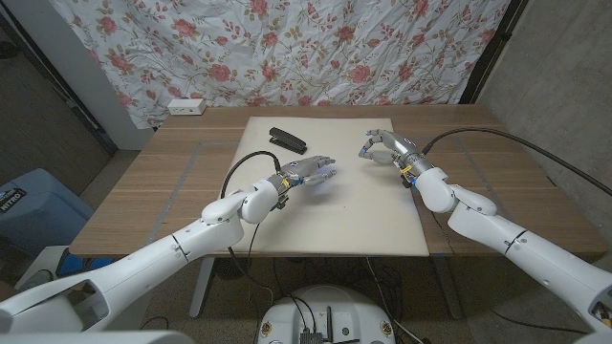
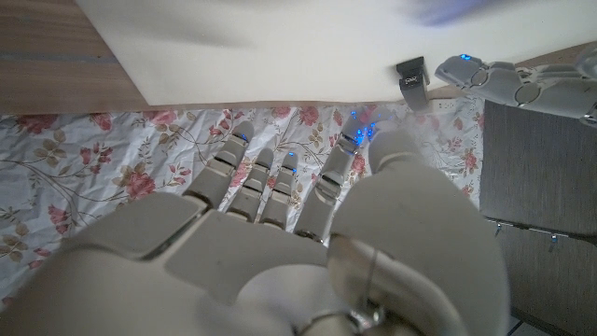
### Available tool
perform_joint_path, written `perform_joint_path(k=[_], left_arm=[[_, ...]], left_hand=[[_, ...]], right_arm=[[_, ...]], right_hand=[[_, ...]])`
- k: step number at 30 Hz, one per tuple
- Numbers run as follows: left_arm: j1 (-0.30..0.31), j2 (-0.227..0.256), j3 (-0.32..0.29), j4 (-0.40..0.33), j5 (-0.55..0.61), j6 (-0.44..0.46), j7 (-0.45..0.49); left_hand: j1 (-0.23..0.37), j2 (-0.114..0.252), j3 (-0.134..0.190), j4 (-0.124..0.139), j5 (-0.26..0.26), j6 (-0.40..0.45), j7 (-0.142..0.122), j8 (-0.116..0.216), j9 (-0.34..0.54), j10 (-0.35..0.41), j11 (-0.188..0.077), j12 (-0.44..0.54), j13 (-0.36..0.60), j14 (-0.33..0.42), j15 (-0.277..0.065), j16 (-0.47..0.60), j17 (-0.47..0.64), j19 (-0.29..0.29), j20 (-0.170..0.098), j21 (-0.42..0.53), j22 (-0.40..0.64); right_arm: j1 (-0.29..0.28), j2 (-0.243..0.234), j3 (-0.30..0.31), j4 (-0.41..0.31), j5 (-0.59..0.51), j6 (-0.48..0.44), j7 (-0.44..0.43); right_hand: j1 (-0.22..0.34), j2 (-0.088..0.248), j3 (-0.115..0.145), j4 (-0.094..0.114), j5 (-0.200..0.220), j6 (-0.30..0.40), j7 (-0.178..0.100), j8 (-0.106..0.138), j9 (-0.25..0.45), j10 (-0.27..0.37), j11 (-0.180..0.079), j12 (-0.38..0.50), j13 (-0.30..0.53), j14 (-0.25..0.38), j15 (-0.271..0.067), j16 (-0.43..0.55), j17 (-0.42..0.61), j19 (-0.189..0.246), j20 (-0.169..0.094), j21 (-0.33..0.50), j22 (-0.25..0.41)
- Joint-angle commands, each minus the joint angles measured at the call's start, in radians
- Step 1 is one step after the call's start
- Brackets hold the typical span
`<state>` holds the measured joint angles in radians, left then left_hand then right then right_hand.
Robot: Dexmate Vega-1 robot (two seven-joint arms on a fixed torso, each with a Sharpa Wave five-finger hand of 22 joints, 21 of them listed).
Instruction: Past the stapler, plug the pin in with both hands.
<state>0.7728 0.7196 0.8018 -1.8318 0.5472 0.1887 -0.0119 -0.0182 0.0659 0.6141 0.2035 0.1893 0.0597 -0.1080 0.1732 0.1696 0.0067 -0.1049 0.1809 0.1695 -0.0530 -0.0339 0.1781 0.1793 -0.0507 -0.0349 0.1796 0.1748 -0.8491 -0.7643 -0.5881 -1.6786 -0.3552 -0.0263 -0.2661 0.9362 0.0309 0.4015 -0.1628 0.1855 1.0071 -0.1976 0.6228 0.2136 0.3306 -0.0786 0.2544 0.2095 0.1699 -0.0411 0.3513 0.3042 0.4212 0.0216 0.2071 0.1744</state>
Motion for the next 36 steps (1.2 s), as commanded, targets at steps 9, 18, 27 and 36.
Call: perform_joint_path(k=[9,18,27,36], left_arm=[[-0.006,-0.031,0.019,0.034,-0.036,0.029,-0.069],[-0.009,-0.025,0.029,0.028,-0.038,0.053,-0.092],[-0.014,-0.022,0.034,0.038,-0.046,0.052,-0.095],[-0.017,-0.017,0.038,0.037,-0.045,0.054,-0.099]], left_hand=[[-0.015,0.081,-0.055,0.003,0.008,-0.03,-0.017,0.0,0.004,-0.033,-0.008,-0.002,0.002,-0.04,-0.094,-0.002,0.005,-0.076,-0.139,-0.005,0.008],[-0.015,0.084,-0.081,0.004,0.01,-0.041,-0.019,0.0,0.003,-0.037,-0.013,0.0,0.001,-0.046,-0.098,0.001,0.004,-0.12,-0.143,-0.007,0.009],[-0.015,0.087,-0.094,0.004,0.012,-0.047,-0.015,0.0,0.003,-0.039,-0.015,0.001,0.001,-0.048,-0.1,0.002,0.004,-0.129,-0.143,-0.003,0.009],[-0.013,0.094,-0.102,0.003,0.014,-0.048,-0.01,0.001,0.003,-0.037,-0.014,0.002,0.001,-0.044,-0.095,0.004,0.003,-0.129,-0.141,0.002,0.009]], right_arm=[[0.02,0.012,-0.023,0.033,0.004,0.006,-0.008],[0.028,0.021,-0.031,0.052,0.011,0.021,-0.01],[0.023,0.044,-0.033,0.086,0.045,0.055,-0.024],[0.013,0.058,-0.035,0.099,0.054,0.054,-0.049]], right_hand=[[0.006,0.0,-0.006,-0.001,0.01,0.007,0.001,0.006,0.005,0.009,0.0,-0.006,0.001,0.011,-0.016,0.007,0.002,-0.003,0.004,-0.002,0.004],[0.007,0.0,-0.008,-0.001,0.01,0.008,0.002,0.006,0.004,0.011,0.001,-0.007,0.001,0.01,-0.016,0.007,0.002,-0.004,0.004,-0.002,0.004],[0.007,0.001,-0.009,0.0,0.011,0.007,-0.005,0.005,0.005,0.009,0.001,-0.01,0.001,0.007,-0.014,0.005,0.002,-0.006,0.004,-0.002,0.004],[0.007,-0.001,-0.012,-0.001,0.011,0.012,-0.015,0.007,0.008,0.007,0.0,-0.013,0.001,0.003,-0.011,0.004,0.002,-0.017,0.006,-0.006,0.004]])
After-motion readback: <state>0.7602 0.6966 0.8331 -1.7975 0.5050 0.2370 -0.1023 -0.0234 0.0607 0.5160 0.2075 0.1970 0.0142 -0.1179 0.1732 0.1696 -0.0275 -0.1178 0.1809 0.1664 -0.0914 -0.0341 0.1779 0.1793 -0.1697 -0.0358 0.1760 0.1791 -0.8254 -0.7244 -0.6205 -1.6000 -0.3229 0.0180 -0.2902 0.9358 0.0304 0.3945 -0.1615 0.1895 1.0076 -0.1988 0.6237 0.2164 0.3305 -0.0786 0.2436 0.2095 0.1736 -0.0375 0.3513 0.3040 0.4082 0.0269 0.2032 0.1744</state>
